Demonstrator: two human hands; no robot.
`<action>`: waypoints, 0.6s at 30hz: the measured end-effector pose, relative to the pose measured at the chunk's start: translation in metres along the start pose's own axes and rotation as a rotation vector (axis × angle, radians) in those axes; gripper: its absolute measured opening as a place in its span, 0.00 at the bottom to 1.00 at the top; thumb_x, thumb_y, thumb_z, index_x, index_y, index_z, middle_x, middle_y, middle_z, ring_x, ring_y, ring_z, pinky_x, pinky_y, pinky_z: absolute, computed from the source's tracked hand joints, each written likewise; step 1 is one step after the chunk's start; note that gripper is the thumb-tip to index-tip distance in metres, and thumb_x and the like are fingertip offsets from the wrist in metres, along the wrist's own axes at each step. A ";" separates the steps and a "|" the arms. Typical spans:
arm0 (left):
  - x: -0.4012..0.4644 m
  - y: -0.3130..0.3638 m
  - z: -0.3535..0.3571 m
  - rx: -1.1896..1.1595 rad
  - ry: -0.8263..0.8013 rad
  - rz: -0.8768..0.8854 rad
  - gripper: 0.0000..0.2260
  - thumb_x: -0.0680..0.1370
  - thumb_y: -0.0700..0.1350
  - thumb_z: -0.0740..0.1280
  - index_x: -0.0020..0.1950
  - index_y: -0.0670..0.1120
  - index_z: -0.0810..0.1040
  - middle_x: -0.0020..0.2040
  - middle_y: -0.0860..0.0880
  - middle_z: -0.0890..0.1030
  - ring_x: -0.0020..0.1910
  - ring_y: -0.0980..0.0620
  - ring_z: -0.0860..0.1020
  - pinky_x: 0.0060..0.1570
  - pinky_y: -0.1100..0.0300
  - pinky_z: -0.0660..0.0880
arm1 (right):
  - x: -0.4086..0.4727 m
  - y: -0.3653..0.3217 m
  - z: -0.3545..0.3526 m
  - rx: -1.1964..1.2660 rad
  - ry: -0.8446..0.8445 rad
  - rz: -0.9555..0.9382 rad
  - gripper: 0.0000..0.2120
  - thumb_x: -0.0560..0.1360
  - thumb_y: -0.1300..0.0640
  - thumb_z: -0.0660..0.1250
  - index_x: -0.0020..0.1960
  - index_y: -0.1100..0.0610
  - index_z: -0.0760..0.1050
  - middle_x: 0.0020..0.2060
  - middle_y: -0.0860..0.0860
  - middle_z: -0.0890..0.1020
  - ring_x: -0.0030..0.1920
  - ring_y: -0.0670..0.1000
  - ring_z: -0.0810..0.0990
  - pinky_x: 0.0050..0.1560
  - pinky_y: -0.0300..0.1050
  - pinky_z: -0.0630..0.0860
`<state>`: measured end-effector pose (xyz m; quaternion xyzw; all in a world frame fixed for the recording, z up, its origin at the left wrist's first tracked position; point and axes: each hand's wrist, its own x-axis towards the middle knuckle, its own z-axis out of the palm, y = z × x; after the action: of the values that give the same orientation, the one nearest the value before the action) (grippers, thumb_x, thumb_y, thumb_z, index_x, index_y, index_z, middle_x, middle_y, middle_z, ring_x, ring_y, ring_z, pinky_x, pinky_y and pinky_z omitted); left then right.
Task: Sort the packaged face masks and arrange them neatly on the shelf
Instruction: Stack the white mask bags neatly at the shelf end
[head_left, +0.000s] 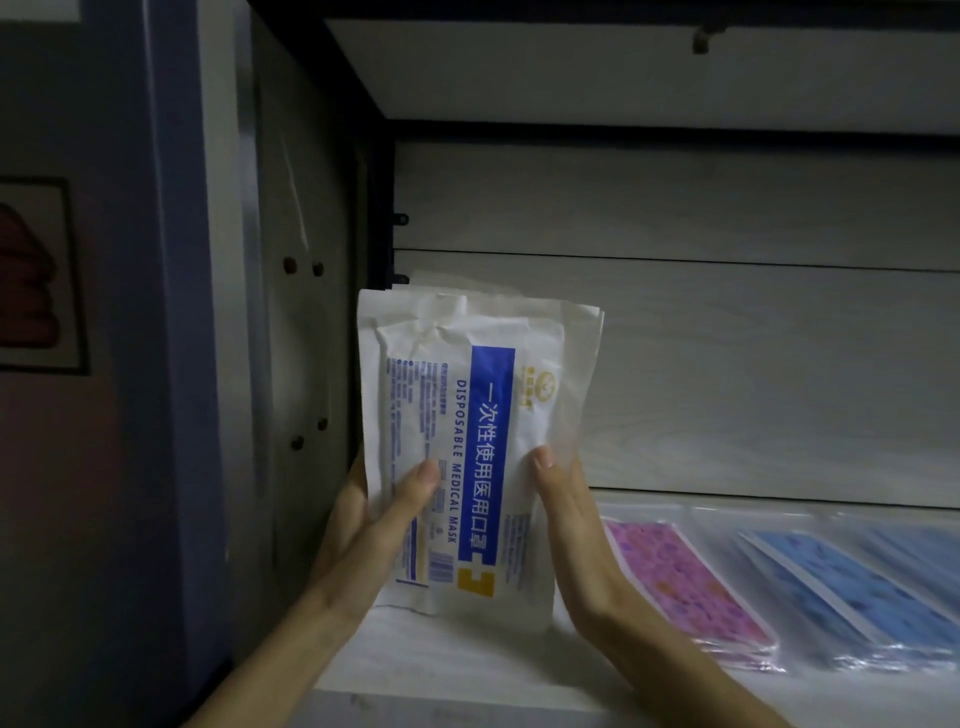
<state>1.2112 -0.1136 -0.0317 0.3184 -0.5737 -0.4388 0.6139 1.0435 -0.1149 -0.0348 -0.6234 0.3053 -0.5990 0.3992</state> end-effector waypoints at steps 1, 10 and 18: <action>0.000 -0.001 0.000 0.000 -0.009 0.006 0.26 0.62 0.56 0.77 0.53 0.43 0.78 0.40 0.48 0.85 0.39 0.52 0.84 0.31 0.67 0.77 | 0.001 0.001 0.000 -0.004 0.003 -0.015 0.24 0.77 0.37 0.55 0.70 0.45 0.62 0.48 0.38 0.82 0.50 0.40 0.82 0.37 0.32 0.78; 0.005 -0.004 -0.002 0.054 -0.059 0.017 0.49 0.44 0.81 0.64 0.58 0.53 0.76 0.46 0.56 0.84 0.44 0.60 0.83 0.31 0.73 0.75 | 0.004 0.006 -0.002 -0.030 0.022 0.054 0.42 0.65 0.24 0.53 0.70 0.49 0.65 0.56 0.51 0.81 0.51 0.49 0.84 0.39 0.39 0.81; 0.012 -0.003 -0.001 0.053 -0.041 0.081 0.47 0.52 0.82 0.60 0.59 0.51 0.77 0.50 0.51 0.84 0.49 0.52 0.83 0.36 0.69 0.77 | 0.016 0.002 -0.002 0.026 0.103 0.042 0.40 0.65 0.22 0.51 0.63 0.50 0.71 0.52 0.54 0.83 0.51 0.55 0.84 0.53 0.56 0.80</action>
<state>1.2115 -0.1262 -0.0290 0.3020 -0.6098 -0.4047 0.6108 1.0434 -0.1293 -0.0285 -0.5798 0.3307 -0.6256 0.4037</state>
